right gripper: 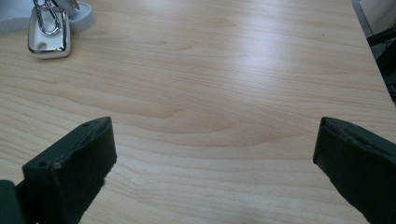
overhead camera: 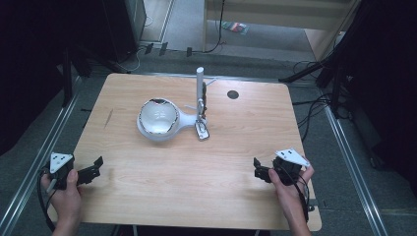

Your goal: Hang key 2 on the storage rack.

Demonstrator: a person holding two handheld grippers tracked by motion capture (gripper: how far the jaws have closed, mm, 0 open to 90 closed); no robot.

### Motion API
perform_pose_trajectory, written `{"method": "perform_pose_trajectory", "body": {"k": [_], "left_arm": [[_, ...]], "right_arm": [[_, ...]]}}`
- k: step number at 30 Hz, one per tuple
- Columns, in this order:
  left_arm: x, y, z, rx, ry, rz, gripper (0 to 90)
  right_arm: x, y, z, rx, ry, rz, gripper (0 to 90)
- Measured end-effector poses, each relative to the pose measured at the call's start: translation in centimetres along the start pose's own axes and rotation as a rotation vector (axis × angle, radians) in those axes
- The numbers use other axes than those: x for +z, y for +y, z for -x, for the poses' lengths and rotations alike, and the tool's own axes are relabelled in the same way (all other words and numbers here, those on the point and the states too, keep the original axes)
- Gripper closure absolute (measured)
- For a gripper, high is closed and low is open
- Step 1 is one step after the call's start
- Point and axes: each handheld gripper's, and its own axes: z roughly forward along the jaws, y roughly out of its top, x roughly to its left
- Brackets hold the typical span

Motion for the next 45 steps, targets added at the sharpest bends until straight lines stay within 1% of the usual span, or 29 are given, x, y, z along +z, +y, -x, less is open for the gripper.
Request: {"method": "perform_pose_trajectory", "body": {"k": [2,7,9,12,15,19,21,24,27,29,32,35,38,39,41,43,45], "left_arm": [[0.0,0.0,0.0,-0.003,0.000,-0.001,0.9],[0.0,0.0,0.0,-0.001,0.001,0.001,0.9],[0.0,0.0,0.0,-0.003,-0.001,0.000,0.9],[0.0,0.0,0.0,-0.006,-0.001,0.000,0.9],[0.0,0.0,0.0,-0.004,0.001,-0.001,0.9],[-0.1,0.0,-0.1,-0.011,-0.007,-0.002,0.9],[-0.1,0.0,0.0,-0.010,-0.007,-0.001,0.9],[-0.1,0.0,-0.1,-0.011,-0.007,-0.001,0.9],[0.0,0.0,-0.1,-0.011,-0.007,-0.001,0.9],[-0.1,0.0,-0.1,-0.012,-0.006,-0.001,0.9],[-0.1,0.0,-0.1,-0.013,-0.008,-0.003,0.9],[-0.1,0.0,-0.1,-0.013,-0.010,-0.001,0.9],[-0.1,0.0,-0.2,-0.016,-0.018,0.000,0.9],[-0.1,0.0,-0.2,-0.017,-0.019,0.000,0.9],[-0.1,0.0,-0.2,-0.016,-0.019,0.000,0.9],[-0.1,0.0,-0.2,-0.015,-0.019,-0.002,0.9],[-0.1,0.0,-0.2,-0.017,-0.025,-0.001,0.9]], "right_arm": [[-0.2,-0.2,0.3,0.003,-0.001,0.001,0.0],[-0.6,-0.8,1.4,0.022,-0.023,0.001,0.0],[-0.8,-1.1,1.8,0.035,-0.025,-0.001,0.0],[-1.0,-1.6,2.4,0.039,-0.025,0.005,0.0],[-1.3,-2.2,3.1,0.061,-0.017,0.013,0.0],[-1.6,-2.9,4.2,0.089,-0.020,0.025,0.0],[-1.8,-3.2,4.5,0.090,-0.031,0.022,0.0],[-2.1,-3.8,5.2,0.108,-0.042,0.019,0.0],[-2.3,-4.5,6.0,0.129,-0.047,0.019,0.0],[-2.5,-4.8,6.4,0.152,-0.052,0.014,0.0],[-2.8,-5.3,7.1,0.168,-0.049,0.012,0.0],[-3.2,-5.9,7.8,0.183,-0.071,0.007,0.0],[-3.6,-6.5,8.4,0.210,-0.100,-0.004,0.0],[-3.7,-6.7,8.5,0.219,-0.099,-0.006,0.0],[-3.8,-7.1,8.6,0.219,-0.102,-0.010,0.0],[-3.8,-7.3,8.5,0.198,-0.107,-0.011,0.0],[-3.8,-7.4,8.5,0.196,-0.109,0.002,0.0]]}}
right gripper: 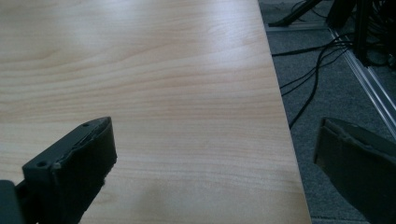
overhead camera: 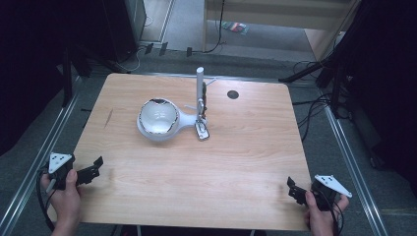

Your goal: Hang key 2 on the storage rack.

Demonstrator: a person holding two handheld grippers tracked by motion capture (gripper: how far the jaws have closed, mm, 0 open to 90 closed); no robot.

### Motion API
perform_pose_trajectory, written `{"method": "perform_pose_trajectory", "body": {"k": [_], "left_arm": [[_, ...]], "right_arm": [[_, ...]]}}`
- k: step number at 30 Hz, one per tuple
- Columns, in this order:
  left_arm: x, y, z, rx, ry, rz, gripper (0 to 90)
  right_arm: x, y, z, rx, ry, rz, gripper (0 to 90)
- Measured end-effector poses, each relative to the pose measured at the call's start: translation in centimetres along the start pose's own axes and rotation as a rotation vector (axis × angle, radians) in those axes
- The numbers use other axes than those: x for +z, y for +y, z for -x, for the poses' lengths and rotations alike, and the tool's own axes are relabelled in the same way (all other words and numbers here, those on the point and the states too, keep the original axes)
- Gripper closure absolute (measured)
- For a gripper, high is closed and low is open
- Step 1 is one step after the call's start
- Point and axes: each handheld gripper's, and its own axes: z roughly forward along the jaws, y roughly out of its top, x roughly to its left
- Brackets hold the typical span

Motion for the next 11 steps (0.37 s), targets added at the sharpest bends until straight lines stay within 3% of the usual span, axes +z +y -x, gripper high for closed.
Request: {"method": "perform_pose_trajectory", "body": {"k": [11], "left_arm": [[0.09,0.05,0.01,-0.002,-0.004,-0.017,0.9]], "right_arm": [[0.19,-0.11,0.29,0.036,0.005,-0.004,0.0]]}}
